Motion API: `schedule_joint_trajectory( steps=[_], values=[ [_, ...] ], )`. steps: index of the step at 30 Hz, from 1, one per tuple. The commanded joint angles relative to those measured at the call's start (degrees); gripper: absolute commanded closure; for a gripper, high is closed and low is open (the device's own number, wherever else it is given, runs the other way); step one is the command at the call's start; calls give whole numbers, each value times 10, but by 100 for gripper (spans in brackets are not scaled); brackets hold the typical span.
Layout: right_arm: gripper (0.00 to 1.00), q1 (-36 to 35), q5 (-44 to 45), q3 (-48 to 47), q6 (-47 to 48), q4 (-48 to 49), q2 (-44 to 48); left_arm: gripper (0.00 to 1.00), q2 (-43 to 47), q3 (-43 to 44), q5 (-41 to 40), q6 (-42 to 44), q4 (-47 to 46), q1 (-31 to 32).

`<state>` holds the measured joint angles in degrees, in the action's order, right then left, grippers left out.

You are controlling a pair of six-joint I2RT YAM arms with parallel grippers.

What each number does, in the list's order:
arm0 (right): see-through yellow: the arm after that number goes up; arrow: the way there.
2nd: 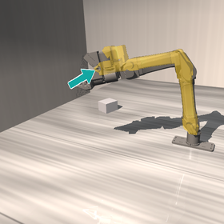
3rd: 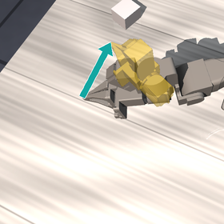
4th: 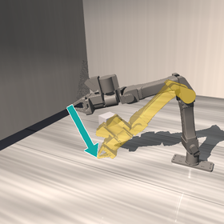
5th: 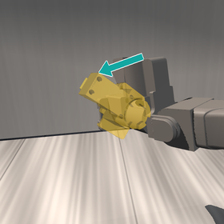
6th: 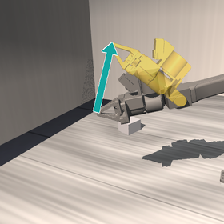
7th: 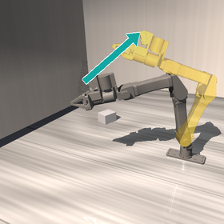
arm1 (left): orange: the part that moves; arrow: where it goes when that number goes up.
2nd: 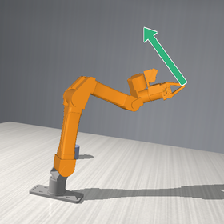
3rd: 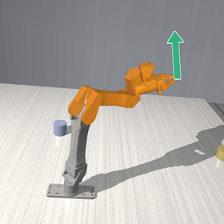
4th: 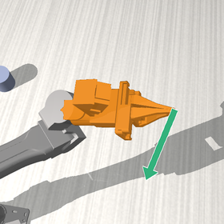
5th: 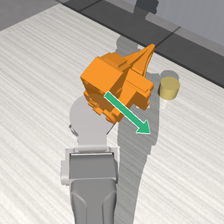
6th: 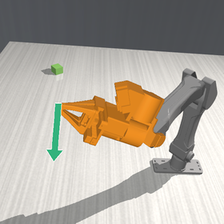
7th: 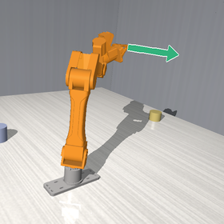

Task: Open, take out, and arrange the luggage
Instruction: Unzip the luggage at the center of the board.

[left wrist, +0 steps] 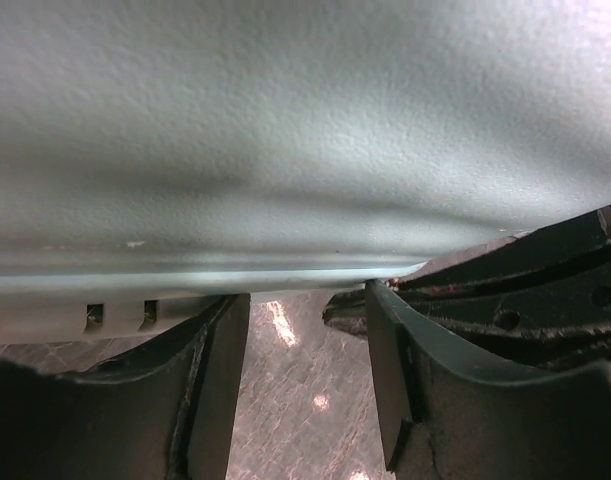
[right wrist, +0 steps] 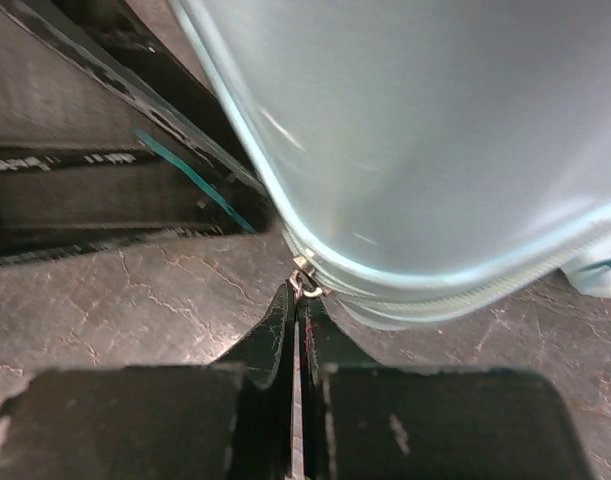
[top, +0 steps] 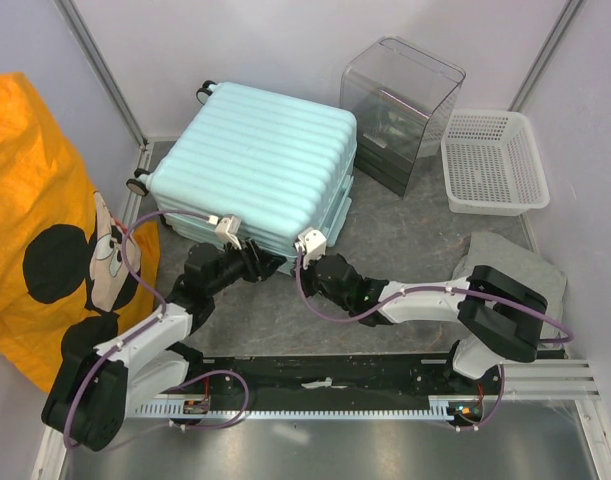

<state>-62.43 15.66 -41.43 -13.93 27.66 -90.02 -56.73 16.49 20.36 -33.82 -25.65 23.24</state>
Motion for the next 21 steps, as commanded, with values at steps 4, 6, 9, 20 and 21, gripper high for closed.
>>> schedule_joint_trajectory(
  steps=[4,6,9,20,21],
  values=[
    [100,-40,-68,-47,-28,63,-27,45,-65,5,20,0,-105,2],
    [100,-42,-66,-56,-33,62,-33,46,-79,8,31,-8,-117,2],
    [100,-41,-49,-66,-34,58,-45,46,-59,6,10,-11,-111,2],
    [29,-41,58,38,11,42,63,36,187,-1,-157,50,159,3],
    [28,-40,72,49,16,39,97,36,204,-4,-160,58,162,4]
  ],
)
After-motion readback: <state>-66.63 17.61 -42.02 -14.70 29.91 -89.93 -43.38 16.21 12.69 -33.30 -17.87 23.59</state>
